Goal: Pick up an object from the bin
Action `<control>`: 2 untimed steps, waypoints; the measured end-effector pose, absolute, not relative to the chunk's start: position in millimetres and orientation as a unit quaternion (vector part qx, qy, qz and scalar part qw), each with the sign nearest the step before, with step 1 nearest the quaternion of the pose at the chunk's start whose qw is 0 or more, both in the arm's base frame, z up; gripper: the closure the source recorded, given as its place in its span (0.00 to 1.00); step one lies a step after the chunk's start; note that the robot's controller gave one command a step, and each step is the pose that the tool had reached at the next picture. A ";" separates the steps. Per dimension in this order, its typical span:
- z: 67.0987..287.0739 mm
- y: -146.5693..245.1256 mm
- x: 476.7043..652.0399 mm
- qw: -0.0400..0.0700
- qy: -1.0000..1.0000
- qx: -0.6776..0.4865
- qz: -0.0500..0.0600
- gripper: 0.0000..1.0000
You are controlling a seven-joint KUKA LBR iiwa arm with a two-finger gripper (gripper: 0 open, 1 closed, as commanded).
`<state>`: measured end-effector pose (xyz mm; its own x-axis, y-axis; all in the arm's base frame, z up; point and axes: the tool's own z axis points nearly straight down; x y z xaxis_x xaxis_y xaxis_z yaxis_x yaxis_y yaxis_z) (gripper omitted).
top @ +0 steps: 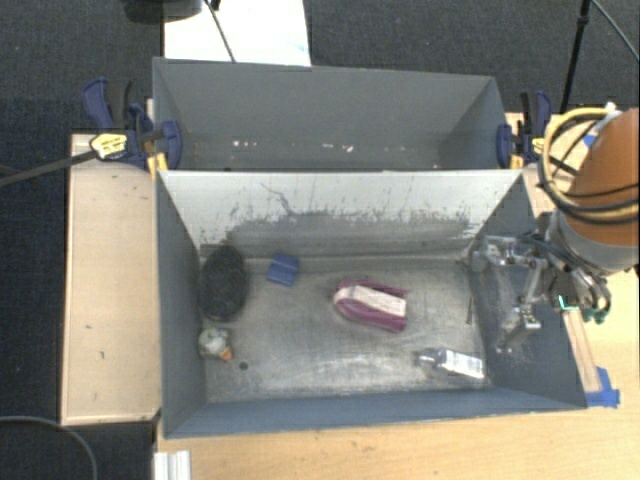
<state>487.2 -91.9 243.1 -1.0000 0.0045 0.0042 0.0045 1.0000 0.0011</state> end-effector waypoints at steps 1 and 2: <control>156.5 -54.7 525.7 0.001 -0.995 0.098 -0.001 0.00; 68.3 -5.1 549.2 0.000 -0.997 0.079 -0.001 0.00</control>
Offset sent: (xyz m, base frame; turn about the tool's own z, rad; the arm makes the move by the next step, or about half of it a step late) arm 0.0382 0.0355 -0.0840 -0.1994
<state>549.2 -5.1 68.3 -0.9876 -0.1569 -0.0007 -0.1569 0.9876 0.0020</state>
